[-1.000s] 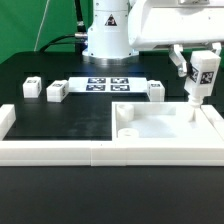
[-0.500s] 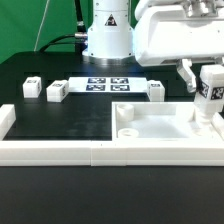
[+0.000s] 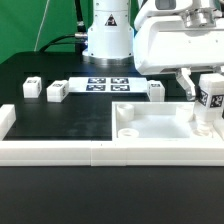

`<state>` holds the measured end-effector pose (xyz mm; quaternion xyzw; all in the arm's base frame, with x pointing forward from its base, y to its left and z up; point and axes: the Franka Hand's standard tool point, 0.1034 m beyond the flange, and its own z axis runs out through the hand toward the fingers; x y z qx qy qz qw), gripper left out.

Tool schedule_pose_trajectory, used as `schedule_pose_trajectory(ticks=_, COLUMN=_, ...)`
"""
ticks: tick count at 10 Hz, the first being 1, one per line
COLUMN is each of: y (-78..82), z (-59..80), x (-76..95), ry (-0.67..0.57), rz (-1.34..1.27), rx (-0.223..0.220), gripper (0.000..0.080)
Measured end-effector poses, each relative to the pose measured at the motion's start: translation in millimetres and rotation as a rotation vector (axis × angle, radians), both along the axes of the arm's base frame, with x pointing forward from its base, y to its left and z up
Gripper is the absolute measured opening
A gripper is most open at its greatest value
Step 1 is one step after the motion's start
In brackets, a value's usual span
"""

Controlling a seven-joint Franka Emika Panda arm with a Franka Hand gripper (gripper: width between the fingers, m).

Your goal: Assemble one leg

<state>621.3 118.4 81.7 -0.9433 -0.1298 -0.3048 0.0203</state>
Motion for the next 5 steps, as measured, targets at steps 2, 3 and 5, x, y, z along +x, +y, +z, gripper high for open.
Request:
schedule_pose_trajectory(ticks=2, y=-0.7, z=-0.5, x=0.4, ry=-0.006, rz=-0.001, rx=-0.001, gripper=0.029)
schedule_pose_trajectory(ticks=3, y=-0.1, z=-0.7, x=1.4, ry=-0.01, rz=-0.001, rx=0.0, gripper=0.029)
schedule_pose_trajectory(ticks=5, y=0.4, z=-10.1, x=0.4, ry=0.012, rz=0.007, rx=-0.008, gripper=0.029)
